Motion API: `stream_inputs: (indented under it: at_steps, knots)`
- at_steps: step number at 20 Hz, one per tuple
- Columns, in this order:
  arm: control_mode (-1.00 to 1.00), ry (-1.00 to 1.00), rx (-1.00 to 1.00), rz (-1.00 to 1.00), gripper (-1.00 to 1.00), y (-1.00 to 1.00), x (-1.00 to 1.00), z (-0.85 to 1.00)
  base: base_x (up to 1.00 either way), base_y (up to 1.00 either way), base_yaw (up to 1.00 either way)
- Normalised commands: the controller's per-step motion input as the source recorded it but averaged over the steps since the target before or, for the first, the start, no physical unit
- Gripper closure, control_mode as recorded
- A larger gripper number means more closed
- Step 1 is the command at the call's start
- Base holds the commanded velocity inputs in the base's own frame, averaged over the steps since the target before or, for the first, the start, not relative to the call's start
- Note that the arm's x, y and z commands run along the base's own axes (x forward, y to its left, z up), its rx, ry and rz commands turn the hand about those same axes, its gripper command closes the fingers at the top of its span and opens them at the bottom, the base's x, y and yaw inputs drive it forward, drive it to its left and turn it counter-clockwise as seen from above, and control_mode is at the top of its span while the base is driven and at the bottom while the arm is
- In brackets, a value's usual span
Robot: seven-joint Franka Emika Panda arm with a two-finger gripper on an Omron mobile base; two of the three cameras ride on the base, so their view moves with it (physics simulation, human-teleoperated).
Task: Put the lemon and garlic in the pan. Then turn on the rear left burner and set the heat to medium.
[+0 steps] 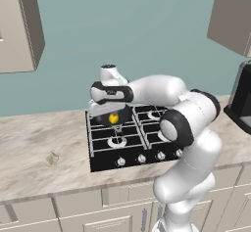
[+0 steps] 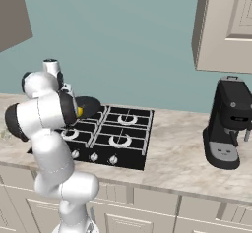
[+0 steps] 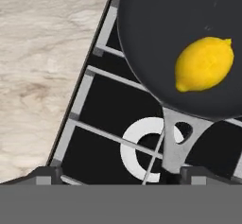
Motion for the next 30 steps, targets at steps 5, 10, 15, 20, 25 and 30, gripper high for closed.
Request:
stream_inputs:
  at_steps: [5, 10, 15, 20, 25, 30]
  knots:
    - [-1.00, -0.03, 0.00, 0.06, -1.00, 0.36, -0.85, 0.03, 0.00, 0.00, 0.00]
    - [-1.00, -0.03, 0.01, 0.06, -1.00, 0.38, -0.76, 0.00, 0.00, 0.00, 0.00]
    - [-1.00, -0.04, 0.02, 0.10, -1.00, 0.38, -0.47, 0.00, 0.00, 0.00, 0.00]
    - [-1.00, -0.02, 0.00, 0.11, -1.00, 0.54, -0.17, 0.00, 0.00, 0.00, 0.00]
    - [-1.00, 0.00, 0.00, 0.14, -1.00, 0.69, -0.01, 0.00, 0.00, 0.00, 0.00]
    - [-1.00, 0.00, 0.00, 0.10, -1.00, 0.55, 0.00, 0.00, 0.00, 0.00, 0.00]
